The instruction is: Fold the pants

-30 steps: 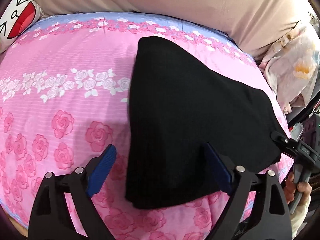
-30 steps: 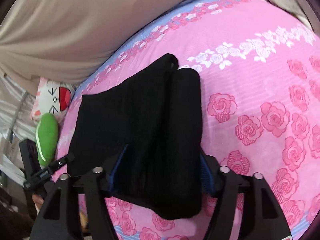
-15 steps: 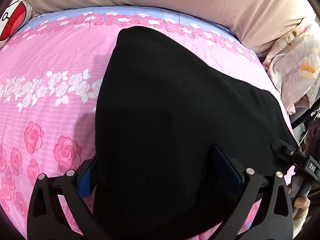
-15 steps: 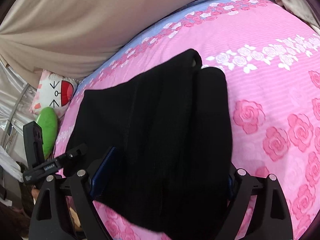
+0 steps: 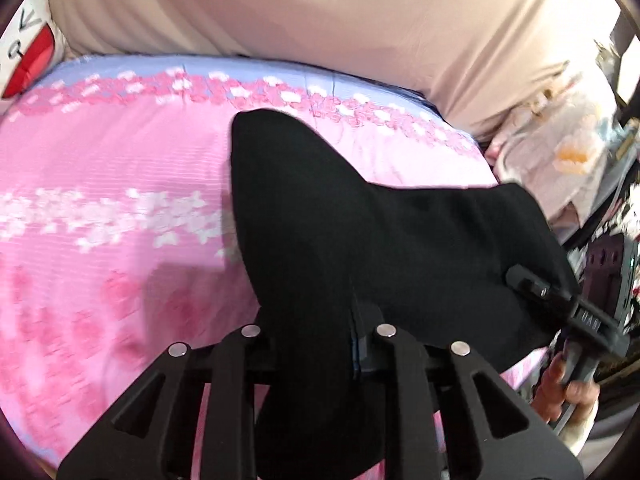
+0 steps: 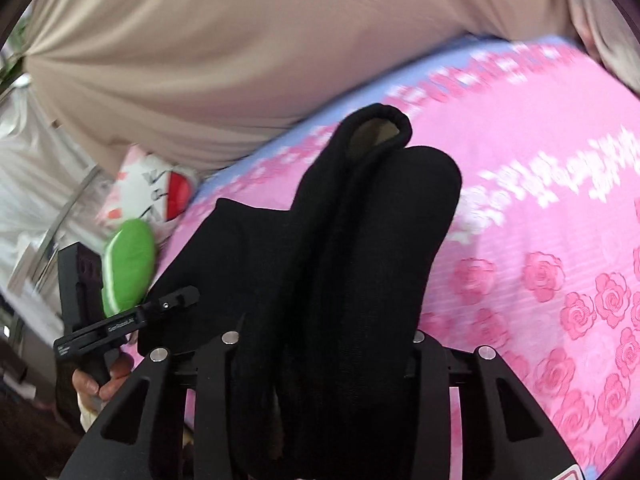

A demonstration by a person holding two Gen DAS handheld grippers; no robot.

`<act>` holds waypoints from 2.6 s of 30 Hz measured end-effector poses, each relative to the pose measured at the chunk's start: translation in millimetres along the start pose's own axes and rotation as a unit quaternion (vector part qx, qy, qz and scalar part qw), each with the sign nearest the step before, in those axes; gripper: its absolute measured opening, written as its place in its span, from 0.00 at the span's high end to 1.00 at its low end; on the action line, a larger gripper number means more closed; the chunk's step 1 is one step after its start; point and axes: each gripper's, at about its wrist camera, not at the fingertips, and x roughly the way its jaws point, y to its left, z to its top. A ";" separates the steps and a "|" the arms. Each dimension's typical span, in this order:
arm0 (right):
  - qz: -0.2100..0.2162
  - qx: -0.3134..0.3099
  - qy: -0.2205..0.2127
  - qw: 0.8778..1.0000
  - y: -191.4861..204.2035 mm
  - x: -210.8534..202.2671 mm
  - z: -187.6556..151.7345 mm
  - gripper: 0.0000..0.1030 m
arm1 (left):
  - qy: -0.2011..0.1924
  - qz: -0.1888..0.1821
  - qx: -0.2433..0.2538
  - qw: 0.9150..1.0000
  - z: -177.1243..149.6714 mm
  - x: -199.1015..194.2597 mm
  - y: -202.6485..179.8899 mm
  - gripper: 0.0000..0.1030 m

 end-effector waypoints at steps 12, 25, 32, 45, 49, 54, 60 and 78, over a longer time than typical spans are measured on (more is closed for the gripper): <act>-0.020 0.053 0.045 0.997 -29.1 26.5 -58.7 0.35 | 0.014 0.029 -0.067 0.997 -55.6 34.5 40.7 0.10; -0.004 -0.040 -0.037 0.998 48.7 -31.2 -13.3 0.63 | -0.103 -0.003 0.043 0.994 16.9 -52.0 -32.1 0.81; 0.013 -0.110 -0.149 0.983 101.9 -92.2 46.7 0.63 | -0.238 -0.003 0.111 0.965 62.0 -132.8 -68.7 0.81; 0.043 -0.202 -0.267 0.941 154.9 -128.9 154.2 0.62 | -0.395 0.029 0.157 0.905 132.0 -193.7 -98.2 0.80; 0.053 -0.192 -0.270 0.942 142.0 -101.9 195.3 0.61 | -0.409 0.036 0.155 0.899 165.2 -167.4 -85.5 0.79; 0.056 -0.154 -0.237 0.958 90.0 -24.5 241.5 0.60 | -0.361 0.041 0.135 0.922 215.8 -82.5 -48.4 0.79; 0.018 -0.099 -0.163 0.981 13.1 105.8 257.6 0.60 | -0.252 0.073 0.089 0.961 248.6 77.1 8.1 0.79; -0.037 -0.085 -0.036 0.995 -6.4 198.5 266.3 0.80 | -0.149 0.048 -0.019 0.987 275.3 126.5 39.2 0.36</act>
